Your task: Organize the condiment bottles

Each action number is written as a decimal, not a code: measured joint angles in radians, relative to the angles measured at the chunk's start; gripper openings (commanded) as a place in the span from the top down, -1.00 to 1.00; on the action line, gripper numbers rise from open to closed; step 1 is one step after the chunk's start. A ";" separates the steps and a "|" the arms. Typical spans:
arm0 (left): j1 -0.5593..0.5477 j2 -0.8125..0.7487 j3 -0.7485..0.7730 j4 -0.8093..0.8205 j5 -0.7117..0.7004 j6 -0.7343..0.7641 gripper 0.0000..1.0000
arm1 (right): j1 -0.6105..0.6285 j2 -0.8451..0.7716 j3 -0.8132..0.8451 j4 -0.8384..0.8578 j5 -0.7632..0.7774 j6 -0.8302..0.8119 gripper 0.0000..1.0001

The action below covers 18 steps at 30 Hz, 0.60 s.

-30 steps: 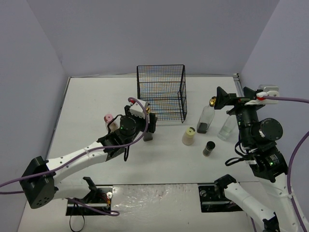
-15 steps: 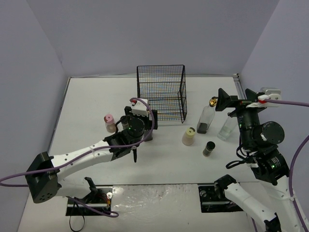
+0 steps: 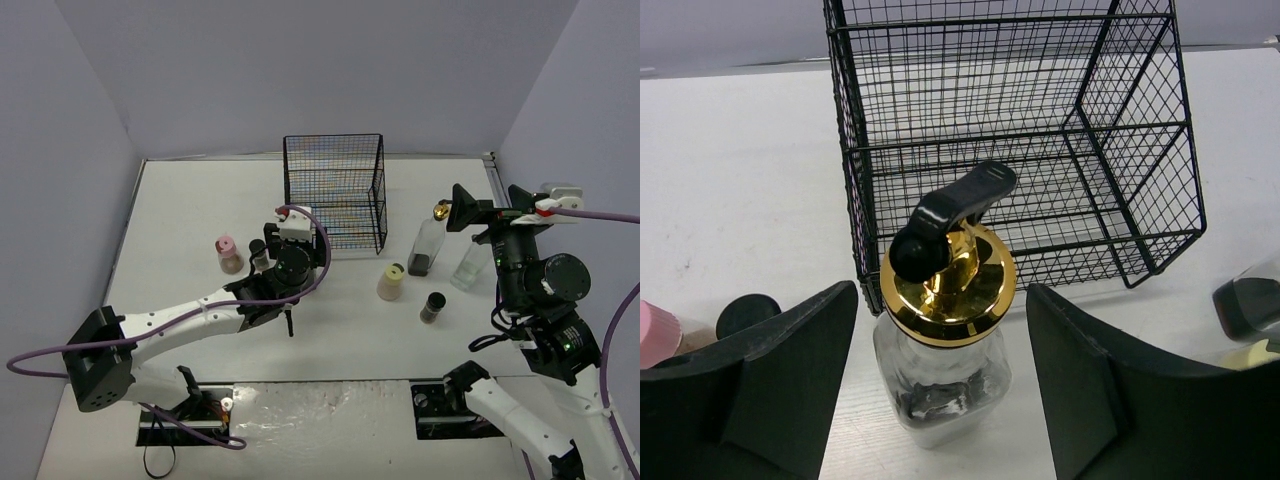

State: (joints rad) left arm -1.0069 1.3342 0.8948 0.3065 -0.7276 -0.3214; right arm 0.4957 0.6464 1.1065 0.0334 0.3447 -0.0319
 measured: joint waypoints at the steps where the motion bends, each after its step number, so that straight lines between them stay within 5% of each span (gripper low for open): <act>1: 0.000 0.001 0.000 0.006 -0.002 0.001 -0.22 | 0.002 -0.001 -0.001 0.000 0.001 0.000 -1.00; 18: 0.000 0.026 0.001 0.050 -0.023 0.007 0.03 | 0.011 -0.008 -0.004 -0.001 0.008 -0.003 -1.00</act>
State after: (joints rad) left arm -1.0069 1.3606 0.8955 0.3569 -0.7503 -0.3141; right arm 0.5068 0.6380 1.1027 0.0326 0.3523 -0.0353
